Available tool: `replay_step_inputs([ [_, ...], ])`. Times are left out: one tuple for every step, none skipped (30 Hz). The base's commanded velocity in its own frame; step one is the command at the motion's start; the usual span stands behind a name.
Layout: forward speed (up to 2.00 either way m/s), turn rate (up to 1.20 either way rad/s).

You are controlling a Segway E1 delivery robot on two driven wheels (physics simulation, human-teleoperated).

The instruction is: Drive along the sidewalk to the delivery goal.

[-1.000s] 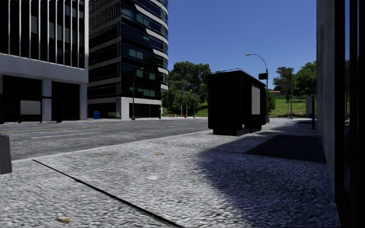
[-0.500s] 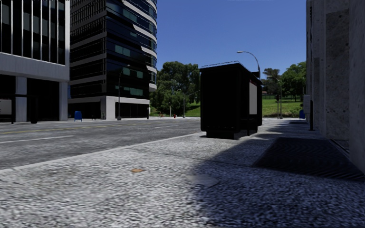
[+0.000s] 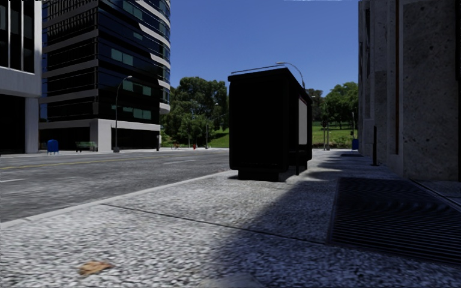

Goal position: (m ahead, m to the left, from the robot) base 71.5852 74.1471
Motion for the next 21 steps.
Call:
replay_step_inputs([
  [2.0,-0.35],
  [2.0,-0.35],
  [2.0,-0.35],
  [1.97,-0.35],
  [1.92,-0.35],
  [1.92,-0.35],
  [1.84,-0.35],
  [1.79,-0.35],
  [1.77,-0.35],
  [1.77,-0.35],
  [1.45,-0.35],
  [1.45,-0.36],
  [1.45,-0.36],
  [1.45,-0.36],
  [1.44,-0.37],
  [1.44,-0.39],
  [1.44,-0.39],
  [1.44,-0.4],
  [1.44,-0.4],
  [1.44,-0.41],
  [1.44,-0.41],
])
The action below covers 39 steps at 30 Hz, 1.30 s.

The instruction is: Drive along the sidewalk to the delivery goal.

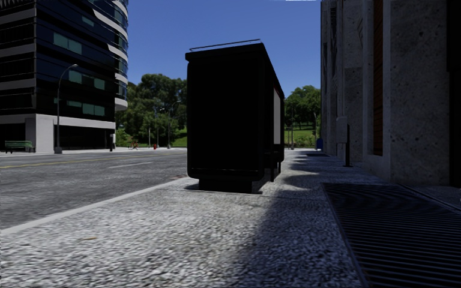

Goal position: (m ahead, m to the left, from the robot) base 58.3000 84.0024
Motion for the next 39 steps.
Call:
replay_step_inputs([
  [1.44,-0.41],
  [1.44,-0.41],
  [1.44,-0.42],
  [1.44,-0.44],
  [1.44,-0.44],
  [1.44,-0.46],
  [1.44,-0.47],
  [1.44,-0.48],
  [1.44,-0.48],
  [1.44,-0.49],
  [1.44,-0.49],
  [1.44,-0.49],
  [1.44,-0.49],
  [1.44,-0.49],
  [1.44,-0.49],
  [1.44,-0.49],
  [1.44,-0.49],
  [1.44,-0.49],
  [1.44,-0.49],
  [1.44,-0.49],
  [1.44,-0.49],
  [1.44,-0.49],
  [1.44,-0.49],
  [1.44,-0.49],
  [1.44,-0.49],
  [1.44,-0.49],
  [1.49,-0.49],
  [1.56,-0.42],
  [1.66,-0.32],
  [1.66,-0.32],
  [1.72,-0.23],
  [1.77,-0.16],
  [1.77,-0.16],
  [1.79,-0.14],
  [1.8,-0.14],
  [1.81,-0.14],
  [1.83,-0.14],
  [1.83,-0.14],
  [1.86,-0.14],
])
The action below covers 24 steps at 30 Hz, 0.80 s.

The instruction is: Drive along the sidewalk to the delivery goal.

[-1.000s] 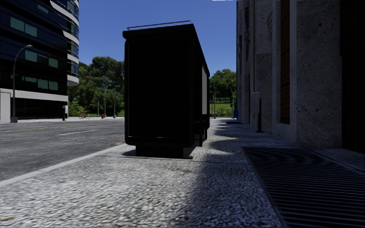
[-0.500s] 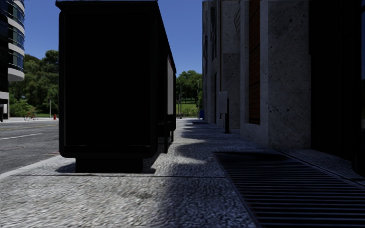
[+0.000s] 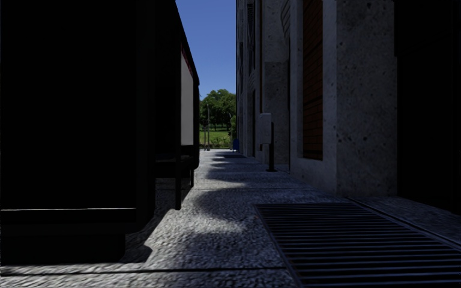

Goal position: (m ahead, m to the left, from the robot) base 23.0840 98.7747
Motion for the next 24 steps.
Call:
replay_step_inputs([
  [1.9,-0.14],
  [2.0,-0.14],
  [2.0,-0.14],
  [2.0,-0.14],
  [2.0,-0.14],
  [2.0,-0.3],
  [2.0,-0.3],
  [2.0,-0.55],
  [2.0,-0.65],
  [2.0,-0.66],
  [2.0,-0.66],
  [2.0,-0.67],
  [2.0,-0.67],
  [2.0,-0.16],
  [2.0,-0.15],
  [2.0,-0.15],
  [2.0,0.0],
  [2.0,0.0],
  [2.0,0.0],
  [2.0,0.0],
  [2.0,0.0],
  [2.0,0.0],
  [2.0,0.0],
  [2.0,0.0],
])
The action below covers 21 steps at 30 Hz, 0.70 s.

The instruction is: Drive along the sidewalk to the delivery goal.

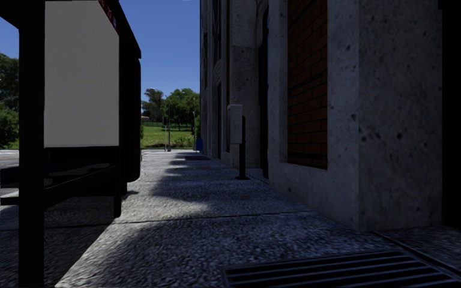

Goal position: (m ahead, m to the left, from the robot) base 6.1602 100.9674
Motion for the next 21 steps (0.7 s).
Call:
replay_step_inputs([
  [2.0,0.0],
  [2.0,0.0],
  [2.0,0.0],
  [2.0,0.0],
  [2.0,0.0],
  [2.0,0.06],
  [2.0,0.23],
  [2.0,0.23],
  [2.0,0.34],
  [2.0,0.38],
  [2.0,0.4],
  [2.0,0.4],
  [2.0,0.4],
  [2.0,0.4],
  [2.0,0.4],
  [2.0,0.4],
  [2.0,0.41],
  [2.0,0.41],
  [2.0,0.41],
  [2.0,0.41],
  [2.0,0.41],
])
